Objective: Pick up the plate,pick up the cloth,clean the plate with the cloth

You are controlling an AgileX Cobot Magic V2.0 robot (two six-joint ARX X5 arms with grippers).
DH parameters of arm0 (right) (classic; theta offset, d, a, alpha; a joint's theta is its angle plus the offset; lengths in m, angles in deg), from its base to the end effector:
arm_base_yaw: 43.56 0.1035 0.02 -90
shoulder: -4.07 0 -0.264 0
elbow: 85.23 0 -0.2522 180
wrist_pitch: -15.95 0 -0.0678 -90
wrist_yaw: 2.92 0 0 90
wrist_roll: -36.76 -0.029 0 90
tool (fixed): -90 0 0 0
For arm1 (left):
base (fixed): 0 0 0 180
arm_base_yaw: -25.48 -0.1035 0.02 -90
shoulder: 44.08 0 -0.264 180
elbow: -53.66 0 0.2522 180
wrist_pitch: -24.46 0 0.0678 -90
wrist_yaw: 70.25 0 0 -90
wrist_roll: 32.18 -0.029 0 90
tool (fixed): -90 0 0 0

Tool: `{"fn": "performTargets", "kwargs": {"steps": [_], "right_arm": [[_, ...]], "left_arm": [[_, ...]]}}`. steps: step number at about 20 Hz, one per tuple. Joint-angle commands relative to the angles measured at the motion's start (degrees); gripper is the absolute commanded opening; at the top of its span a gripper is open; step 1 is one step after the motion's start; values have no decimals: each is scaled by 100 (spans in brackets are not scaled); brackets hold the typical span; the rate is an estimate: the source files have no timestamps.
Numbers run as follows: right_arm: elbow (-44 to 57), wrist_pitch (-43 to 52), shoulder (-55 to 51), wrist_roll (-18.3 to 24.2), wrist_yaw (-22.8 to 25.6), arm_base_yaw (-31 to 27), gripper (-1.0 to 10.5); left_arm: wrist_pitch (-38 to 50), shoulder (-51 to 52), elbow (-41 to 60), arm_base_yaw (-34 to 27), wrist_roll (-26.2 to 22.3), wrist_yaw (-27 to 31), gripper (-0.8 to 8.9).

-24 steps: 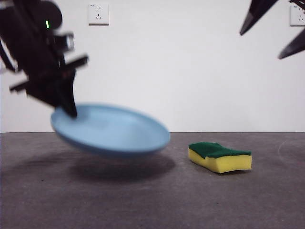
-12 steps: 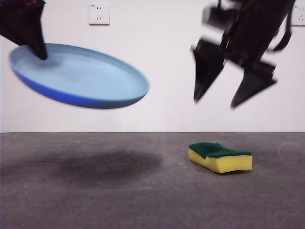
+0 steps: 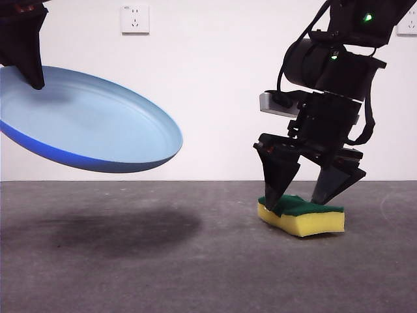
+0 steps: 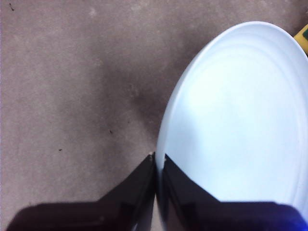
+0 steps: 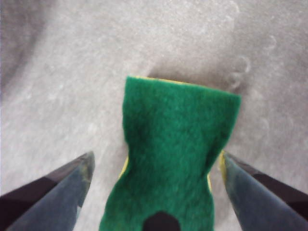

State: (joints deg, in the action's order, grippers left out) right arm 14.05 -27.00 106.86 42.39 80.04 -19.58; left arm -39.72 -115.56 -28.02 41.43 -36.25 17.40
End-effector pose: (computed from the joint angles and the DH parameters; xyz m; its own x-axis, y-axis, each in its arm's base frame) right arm 0.3210 0.1467 0.1786 0.3331 0.2823 -0.8996 -0.5297 0.8453 0.0691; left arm 0.2317 -0.0674 0.3202 0.5537 -0.2009 -0.8081 0.3522 0.9359 0.0087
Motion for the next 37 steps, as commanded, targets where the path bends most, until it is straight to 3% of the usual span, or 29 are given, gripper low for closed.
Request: {"fn": "performTargets", "kwargs": {"steps": [1,10,13,17,19,24,27,28,30,37], "right_arm": [[4,74,52,46,116,9,383],[4,55,376,46,151,-4,370],[4,50,369,46,153,9,191],[2,-72,267,24,149,11,169],[2,-138,17,24,138,22,64],[2,-238,-1172,-140,-76,122,-12],[2,-42,-1926,-472,-966,254,-12],[2,98,-2090,-542,-1064,350,-12],[4,328,-2218,-597,-1095,566,-12],[4,686,-1978,-619,-1056,1034,-12]], "left_arm": [[-4,4,17,22,-48,-72,-8],[-22,4,17,22,-50,-72,-8],[17,2,17,22,-50,-72,-8],[326,-13,17,22,-20,-74,-8],[531,-63,17,22,0,-72,-8],[907,-444,17,59,227,-76,-8],[1154,-756,17,297,459,-225,-8],[1276,-831,17,404,542,-444,-8],[1556,-874,17,673,682,-833,-8],[2269,-857,15,1670,922,-872,-8]]}}
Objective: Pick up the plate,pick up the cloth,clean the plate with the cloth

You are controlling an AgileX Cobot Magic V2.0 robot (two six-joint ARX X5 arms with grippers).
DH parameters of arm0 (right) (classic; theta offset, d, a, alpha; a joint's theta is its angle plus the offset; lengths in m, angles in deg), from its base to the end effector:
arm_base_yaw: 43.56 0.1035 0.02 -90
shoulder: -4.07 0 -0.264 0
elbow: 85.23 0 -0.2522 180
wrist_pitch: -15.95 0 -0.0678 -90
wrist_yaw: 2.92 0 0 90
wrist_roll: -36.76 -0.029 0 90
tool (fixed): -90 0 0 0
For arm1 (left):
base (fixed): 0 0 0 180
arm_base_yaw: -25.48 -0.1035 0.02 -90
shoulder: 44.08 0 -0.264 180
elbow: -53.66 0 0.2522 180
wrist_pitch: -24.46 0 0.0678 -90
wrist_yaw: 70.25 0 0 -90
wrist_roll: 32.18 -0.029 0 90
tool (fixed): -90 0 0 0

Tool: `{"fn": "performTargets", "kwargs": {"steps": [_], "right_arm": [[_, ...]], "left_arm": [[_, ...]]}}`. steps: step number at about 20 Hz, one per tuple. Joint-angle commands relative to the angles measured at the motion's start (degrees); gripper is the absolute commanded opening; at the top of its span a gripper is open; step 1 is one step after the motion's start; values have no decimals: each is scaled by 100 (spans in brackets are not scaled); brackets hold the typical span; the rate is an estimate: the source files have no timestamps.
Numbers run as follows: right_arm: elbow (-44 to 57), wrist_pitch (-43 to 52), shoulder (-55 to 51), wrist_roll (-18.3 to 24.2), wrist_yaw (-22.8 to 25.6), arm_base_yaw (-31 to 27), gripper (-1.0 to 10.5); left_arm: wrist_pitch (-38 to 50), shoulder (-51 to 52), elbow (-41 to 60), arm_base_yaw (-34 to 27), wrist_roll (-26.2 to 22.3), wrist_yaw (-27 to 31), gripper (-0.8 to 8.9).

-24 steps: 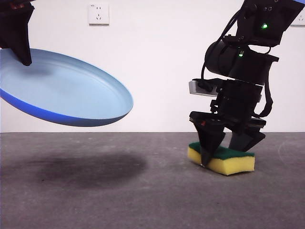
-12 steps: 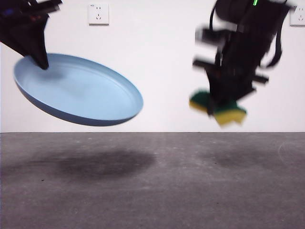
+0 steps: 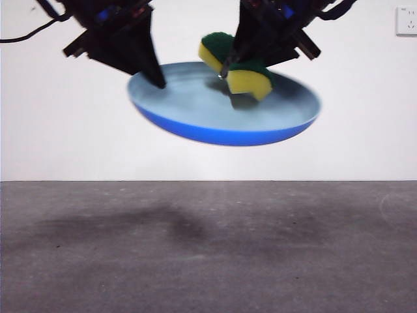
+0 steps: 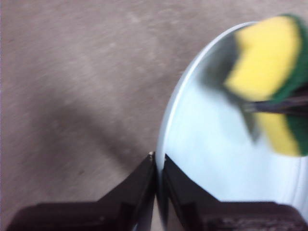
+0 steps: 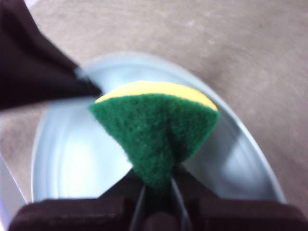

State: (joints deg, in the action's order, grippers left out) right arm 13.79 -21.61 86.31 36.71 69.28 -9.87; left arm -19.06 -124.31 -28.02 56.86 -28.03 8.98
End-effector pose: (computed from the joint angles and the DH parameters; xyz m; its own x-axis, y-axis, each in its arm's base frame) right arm 0.2537 0.1798 0.2997 0.4477 0.6658 -0.5969 -0.7259 0.6604 0.1923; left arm 0.2523 -0.1602 0.3055 0.5253 -0.5393 -0.6582 0.5869 0.7897 -0.1786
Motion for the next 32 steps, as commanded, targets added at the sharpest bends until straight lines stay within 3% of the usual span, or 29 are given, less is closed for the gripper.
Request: {"fn": "performTargets", "kwargs": {"steps": [1,5,9,11,14,16,19,23,25,27,30,32], "right_arm": [[31,188,111,-50,17,98,-12],[31,22,323,-223,-26,350,-12],[31,-855,326,-195,249,566,-12],[31,-1508,326,-144,1158,564,-12],[31,-1884,284,-48,3322,417,-12],[31,-1357,247,-50,3856,328,-12],[31,-503,245,-50,3383,234,-12],[31,326,251,-59,1788,203,-12],[31,442,254,-221,894,280,-12],[31,223,251,-269,354,442,-12],[31,-553,254,-216,282,588,-12],[31,-1250,251,-175,487,590,-12]], "left_arm": [[315,17,15,195,195,-28,-8],[769,17,-7,240,238,4,-8],[1095,17,-7,144,275,247,-8],[1014,17,-7,70,275,280,-8],[518,17,-7,50,205,240,-8],[203,17,-7,61,164,61,-8],[96,17,-7,136,120,-138,-8],[133,17,-7,164,120,-315,-8],[208,17,-7,164,122,-326,-8],[424,17,-7,149,203,-293,-8],[881,17,-7,46,538,-289,-8],[1016,17,-7,13,660,-293,-8]]}}
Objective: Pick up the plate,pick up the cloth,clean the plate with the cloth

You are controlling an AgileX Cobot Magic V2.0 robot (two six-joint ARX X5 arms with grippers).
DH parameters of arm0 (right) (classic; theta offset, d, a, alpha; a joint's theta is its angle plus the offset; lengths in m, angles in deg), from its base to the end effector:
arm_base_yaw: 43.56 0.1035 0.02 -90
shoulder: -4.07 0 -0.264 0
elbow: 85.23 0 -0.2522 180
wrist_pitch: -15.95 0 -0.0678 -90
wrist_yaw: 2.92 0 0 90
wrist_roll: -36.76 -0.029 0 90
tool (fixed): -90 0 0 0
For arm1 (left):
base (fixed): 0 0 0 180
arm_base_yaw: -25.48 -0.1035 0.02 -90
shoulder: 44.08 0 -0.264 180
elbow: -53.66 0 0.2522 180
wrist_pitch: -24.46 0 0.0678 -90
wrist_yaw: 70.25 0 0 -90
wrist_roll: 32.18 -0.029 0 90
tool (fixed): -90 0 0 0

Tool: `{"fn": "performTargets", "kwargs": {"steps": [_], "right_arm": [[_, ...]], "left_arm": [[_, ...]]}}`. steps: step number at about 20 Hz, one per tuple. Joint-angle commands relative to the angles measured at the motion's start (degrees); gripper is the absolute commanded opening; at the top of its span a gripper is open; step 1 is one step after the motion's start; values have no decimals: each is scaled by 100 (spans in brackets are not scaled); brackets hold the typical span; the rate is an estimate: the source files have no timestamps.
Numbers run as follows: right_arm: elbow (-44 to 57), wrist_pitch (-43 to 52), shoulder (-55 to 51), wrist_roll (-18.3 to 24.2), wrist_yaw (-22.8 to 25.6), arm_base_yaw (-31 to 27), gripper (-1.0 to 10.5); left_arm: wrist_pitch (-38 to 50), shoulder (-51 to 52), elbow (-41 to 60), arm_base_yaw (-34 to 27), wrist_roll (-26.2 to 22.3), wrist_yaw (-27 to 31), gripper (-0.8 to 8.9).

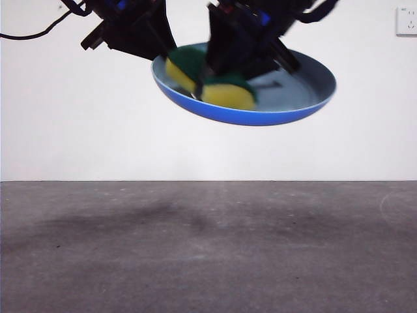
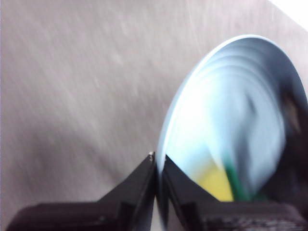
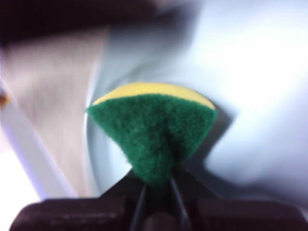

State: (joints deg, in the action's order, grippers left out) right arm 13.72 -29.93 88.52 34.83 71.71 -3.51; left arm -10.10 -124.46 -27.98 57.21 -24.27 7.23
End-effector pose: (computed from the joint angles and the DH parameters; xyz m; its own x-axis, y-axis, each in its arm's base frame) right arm 0.2314 0.2045 0.2787 0.3110 0.6076 -0.7308 -0.7328 0.6429 0.2227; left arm 0.2590 -0.1675 0.3166 0.5800 -0.6135 -0.5360 0.5969 0.7678 -0.2329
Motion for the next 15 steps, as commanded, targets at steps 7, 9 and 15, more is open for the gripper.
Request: {"fn": "performTargets", "kwargs": {"steps": [7,9,15], "right_arm": [[37,-669,28,31,3318,-269,-11],[37,-247,28,-17,3047,-297,-12],[35,863,26,-105,750,-275,-11]], "left_arm": [[-697,33,-11,-22,177,-557,-8],[-833,33,-11,-20,59,-728,-8],[-1102,33,-11,-20,-313,-621,-8]]}}
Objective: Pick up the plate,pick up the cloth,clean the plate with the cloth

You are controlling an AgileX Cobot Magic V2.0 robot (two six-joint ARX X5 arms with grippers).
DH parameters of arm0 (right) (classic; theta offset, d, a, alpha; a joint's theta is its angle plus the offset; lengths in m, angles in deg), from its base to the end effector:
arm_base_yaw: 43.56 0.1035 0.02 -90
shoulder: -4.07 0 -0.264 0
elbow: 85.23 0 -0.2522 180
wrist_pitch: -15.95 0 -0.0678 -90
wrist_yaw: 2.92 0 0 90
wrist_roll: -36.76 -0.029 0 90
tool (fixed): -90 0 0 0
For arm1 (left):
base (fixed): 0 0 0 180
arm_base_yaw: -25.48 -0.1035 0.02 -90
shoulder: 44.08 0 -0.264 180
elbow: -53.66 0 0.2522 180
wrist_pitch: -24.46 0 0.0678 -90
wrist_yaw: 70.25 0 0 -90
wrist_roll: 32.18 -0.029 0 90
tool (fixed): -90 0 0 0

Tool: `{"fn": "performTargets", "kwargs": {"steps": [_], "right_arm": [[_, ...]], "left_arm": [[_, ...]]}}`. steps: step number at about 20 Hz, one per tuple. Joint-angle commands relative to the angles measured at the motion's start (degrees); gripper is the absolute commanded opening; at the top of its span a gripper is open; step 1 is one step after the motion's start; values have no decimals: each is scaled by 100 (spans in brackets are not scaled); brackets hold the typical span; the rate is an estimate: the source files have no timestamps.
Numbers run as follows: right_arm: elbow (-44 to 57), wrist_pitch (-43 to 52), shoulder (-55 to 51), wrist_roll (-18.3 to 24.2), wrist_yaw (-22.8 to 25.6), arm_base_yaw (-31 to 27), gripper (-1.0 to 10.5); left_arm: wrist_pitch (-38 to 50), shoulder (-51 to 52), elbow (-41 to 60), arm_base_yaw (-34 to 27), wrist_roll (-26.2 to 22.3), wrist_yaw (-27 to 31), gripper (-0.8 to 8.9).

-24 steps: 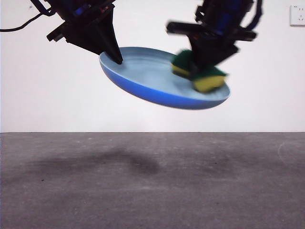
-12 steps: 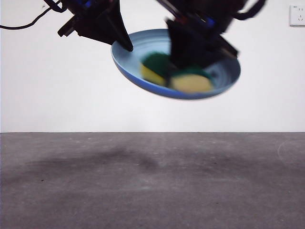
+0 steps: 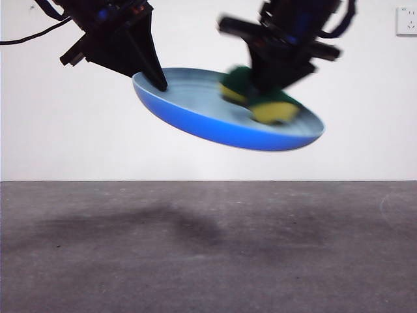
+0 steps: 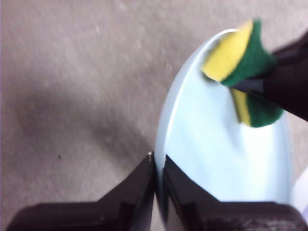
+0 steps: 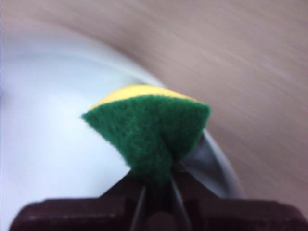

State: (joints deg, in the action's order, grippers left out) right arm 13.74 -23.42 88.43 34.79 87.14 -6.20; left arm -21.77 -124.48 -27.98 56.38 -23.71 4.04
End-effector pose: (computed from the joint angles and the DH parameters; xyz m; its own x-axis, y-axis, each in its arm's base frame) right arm 0.2520 0.1923 0.2859 0.5848 0.4451 -0.6782 -0.5873 0.8090 0.0246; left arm 0.2498 -0.1586 0.3016 0.4451 -0.5820 -0.6806 0.5621 0.7732 -0.2935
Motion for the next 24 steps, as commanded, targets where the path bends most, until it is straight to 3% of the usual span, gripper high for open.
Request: {"fn": "performTargets", "kwargs": {"steps": [1,3,6,17,20,21,24], "right_arm": [[33,258,7,-168,-1231,-7,-12],[35,195,-142,-415,-1517,-7,-12],[35,-216,-577,-455,-1506,-7,-12],[35,-750,-2087,-437,-1104,-24,-12],[35,-839,-2328,-391,-538,-24,-12],[33,-857,-2367,-391,-459,-24,-12],[35,-916,-2389,-348,-203,-26,-12]], "left_arm": [[7,35,-11,61,-538,-77,-8],[-118,28,-9,61,-817,743,-8],[-168,-81,-9,-22,-922,1805,-8],[249,-1652,-9,-1005,-1005,1880,-5],[328,-2109,-9,-1158,-1005,1862,6],[326,-2190,-9,-1185,-1005,1851,41],[380,-2236,-9,-1185,-957,1836,375]]}}
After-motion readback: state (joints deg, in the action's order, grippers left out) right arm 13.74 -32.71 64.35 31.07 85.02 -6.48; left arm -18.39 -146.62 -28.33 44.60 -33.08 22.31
